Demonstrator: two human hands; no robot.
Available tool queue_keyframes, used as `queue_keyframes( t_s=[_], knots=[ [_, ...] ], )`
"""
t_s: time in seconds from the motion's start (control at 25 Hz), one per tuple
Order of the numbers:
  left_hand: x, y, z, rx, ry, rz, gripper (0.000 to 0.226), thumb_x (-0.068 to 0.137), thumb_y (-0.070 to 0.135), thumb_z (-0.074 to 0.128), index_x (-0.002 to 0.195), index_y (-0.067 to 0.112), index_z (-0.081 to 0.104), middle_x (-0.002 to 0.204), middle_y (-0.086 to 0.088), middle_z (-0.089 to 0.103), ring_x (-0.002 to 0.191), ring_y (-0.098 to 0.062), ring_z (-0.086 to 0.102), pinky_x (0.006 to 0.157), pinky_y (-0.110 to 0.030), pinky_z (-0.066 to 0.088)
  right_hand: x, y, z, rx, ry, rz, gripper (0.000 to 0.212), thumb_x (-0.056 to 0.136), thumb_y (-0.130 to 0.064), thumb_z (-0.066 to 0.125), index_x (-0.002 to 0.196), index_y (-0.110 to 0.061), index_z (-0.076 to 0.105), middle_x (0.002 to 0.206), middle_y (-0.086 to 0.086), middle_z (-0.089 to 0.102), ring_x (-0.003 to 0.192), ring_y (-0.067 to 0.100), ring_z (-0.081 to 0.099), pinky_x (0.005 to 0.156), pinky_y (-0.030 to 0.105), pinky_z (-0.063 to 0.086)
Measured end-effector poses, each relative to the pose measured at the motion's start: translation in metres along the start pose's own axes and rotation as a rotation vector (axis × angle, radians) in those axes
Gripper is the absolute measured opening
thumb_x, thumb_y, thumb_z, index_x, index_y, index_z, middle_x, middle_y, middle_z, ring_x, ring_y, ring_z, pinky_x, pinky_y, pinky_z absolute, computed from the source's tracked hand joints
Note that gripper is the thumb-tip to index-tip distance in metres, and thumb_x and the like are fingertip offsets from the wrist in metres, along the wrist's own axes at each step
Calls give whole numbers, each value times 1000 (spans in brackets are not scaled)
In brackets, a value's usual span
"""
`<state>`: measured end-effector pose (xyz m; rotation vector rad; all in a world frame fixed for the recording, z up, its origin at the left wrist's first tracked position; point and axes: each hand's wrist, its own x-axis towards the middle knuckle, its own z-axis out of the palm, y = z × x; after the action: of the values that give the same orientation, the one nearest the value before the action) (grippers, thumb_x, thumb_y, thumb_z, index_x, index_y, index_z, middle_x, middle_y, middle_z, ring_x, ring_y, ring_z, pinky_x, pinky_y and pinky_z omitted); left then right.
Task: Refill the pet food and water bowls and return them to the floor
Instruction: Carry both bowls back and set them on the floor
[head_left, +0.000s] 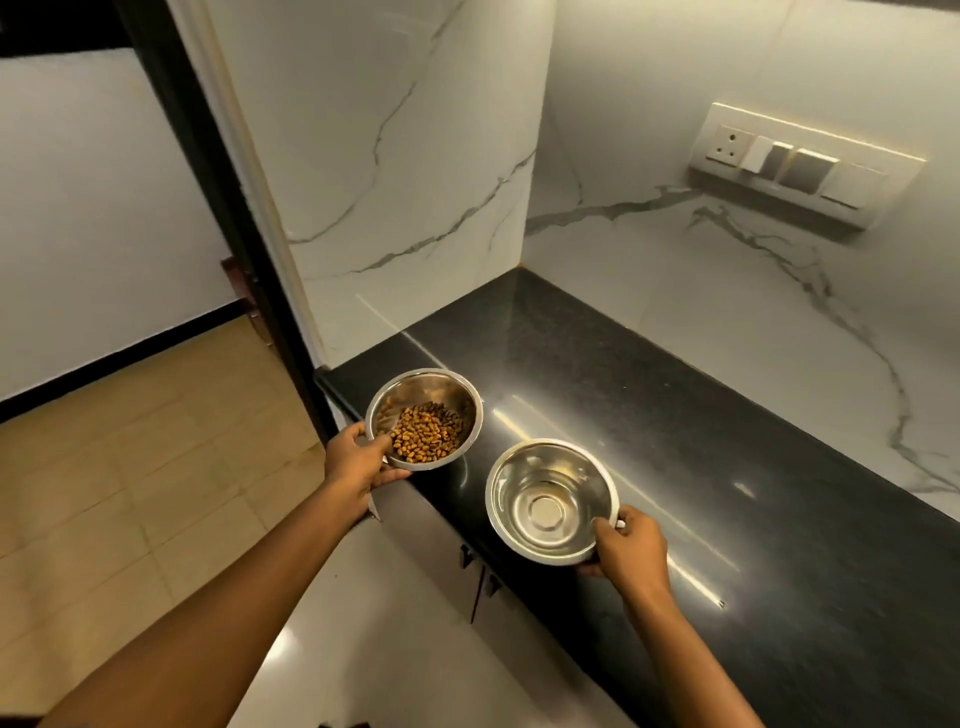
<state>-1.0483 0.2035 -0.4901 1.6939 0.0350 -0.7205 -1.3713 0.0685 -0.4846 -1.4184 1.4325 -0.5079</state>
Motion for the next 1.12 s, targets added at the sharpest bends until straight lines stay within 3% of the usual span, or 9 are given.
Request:
queue_keyframes(
  t_s=[0.2,0.4,0.52,0.64,0.76,0.92,1.04,1.12],
  knots=[
    [24,14,-81,-61,64,41,19,97,0,66,105,18,65,101,-18,74,68,-32,79,51,-35,66,-13,-41,73,-65,-93,-82,22,93,-2,63,89,-20,74,83,10,80,73,31,80,65,56,68],
    [64,24,-205,-133,182,41,33,95,-2,65,122,17,62,96,-18,74,52,-24,77,50,-34,65,-34,-85,188,-78,-219,-158,22,97,-1,61,90,-16,74,67,0,79,58,25,80,46,37,64],
    [82,28,-282,-180,260,30,33,95,-4,64,124,13,63,97,-19,72,50,-24,76,49,-33,64,-46,-106,259,-65,-281,-177,17,96,2,62,89,-8,74,64,1,78,55,29,79,44,37,63],
    [98,36,-363,-228,327,40,32,96,-4,65,123,12,65,106,-23,72,55,-26,78,50,-34,64,-60,-126,336,-52,-358,-180,11,95,3,65,91,-2,73,63,9,76,57,30,79,49,44,65],
    [111,42,-433,-274,421,45,37,96,-3,66,130,9,64,109,-22,71,60,-28,80,52,-35,65,-76,-152,404,-56,-452,-195,13,96,2,66,90,-7,74,71,4,80,61,28,81,49,42,65],
    [125,50,-491,-343,506,56,36,96,-6,63,130,6,65,114,-27,69,78,-39,77,51,-34,65,-86,-187,478,-125,-503,-235,13,99,-1,65,89,-4,72,75,23,77,60,35,79,52,49,67],
    [141,59,-522,-386,561,40,33,97,-6,62,128,5,65,114,-28,68,84,-44,76,49,-34,65,-83,-216,531,-144,-574,-252,13,100,0,64,90,-5,72,83,22,76,61,31,80,48,37,65],
    [160,68,-542,-425,589,27,35,97,-6,64,129,7,64,112,-28,69,90,-47,76,50,-34,65,-78,-237,570,-132,-612,-239,16,98,1,64,90,-9,73,85,18,76,68,33,80,52,39,66]
  ],
)
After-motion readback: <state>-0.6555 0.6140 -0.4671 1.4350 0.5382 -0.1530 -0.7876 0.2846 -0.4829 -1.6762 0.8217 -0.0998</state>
